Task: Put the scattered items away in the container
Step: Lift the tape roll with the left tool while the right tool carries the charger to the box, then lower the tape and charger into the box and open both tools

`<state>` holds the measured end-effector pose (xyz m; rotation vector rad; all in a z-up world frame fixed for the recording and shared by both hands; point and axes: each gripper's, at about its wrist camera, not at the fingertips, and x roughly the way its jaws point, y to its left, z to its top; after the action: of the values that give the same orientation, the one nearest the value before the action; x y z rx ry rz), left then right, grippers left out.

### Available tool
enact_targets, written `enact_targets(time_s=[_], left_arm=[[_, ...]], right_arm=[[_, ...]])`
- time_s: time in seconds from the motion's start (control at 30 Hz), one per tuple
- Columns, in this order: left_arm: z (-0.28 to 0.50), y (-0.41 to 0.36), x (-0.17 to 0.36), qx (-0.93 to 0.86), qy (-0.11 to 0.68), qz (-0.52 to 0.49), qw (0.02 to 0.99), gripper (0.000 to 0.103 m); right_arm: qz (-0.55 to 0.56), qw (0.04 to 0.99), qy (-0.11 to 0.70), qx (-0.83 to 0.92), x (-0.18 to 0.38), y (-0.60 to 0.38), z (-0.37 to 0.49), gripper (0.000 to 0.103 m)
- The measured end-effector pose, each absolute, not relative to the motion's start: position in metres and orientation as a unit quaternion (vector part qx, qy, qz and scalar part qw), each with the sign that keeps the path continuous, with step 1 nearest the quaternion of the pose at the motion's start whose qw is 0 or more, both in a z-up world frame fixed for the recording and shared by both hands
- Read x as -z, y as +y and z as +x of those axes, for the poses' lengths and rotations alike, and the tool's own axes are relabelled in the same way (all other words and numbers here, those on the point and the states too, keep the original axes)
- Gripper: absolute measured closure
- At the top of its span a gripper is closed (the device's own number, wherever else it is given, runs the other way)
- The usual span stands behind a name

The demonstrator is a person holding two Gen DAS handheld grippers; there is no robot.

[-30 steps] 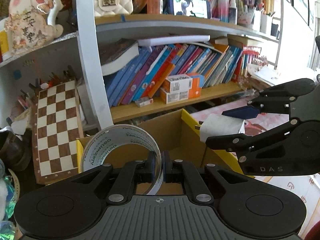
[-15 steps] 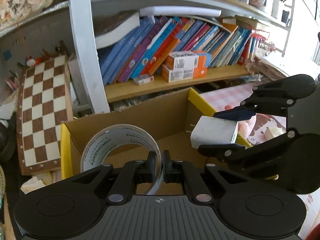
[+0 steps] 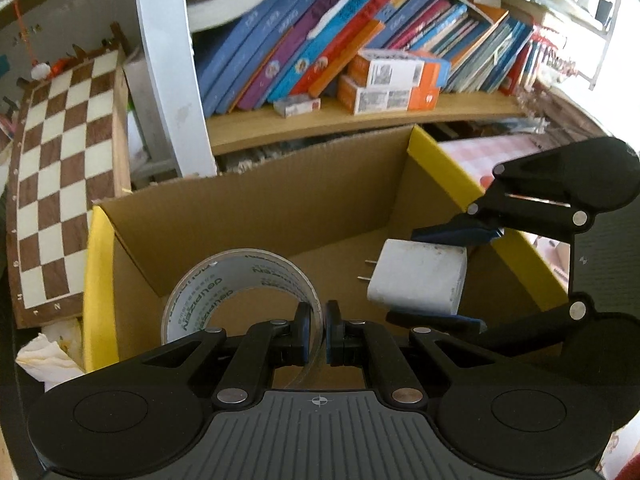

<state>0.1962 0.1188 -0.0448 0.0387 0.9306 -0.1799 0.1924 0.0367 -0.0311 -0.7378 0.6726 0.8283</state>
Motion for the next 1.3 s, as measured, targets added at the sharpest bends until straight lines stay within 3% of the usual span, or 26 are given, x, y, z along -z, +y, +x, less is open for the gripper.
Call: enact_targets(time_s=[1.3], left_arm=[[0.224, 0.129, 0.065, 0.108, 0.542, 0.055, 0.832, 0.096]], right_arm=[[-0.445, 0.71, 0.351, -0.418, 0.06, 0.076, 0.215, 0.06]])
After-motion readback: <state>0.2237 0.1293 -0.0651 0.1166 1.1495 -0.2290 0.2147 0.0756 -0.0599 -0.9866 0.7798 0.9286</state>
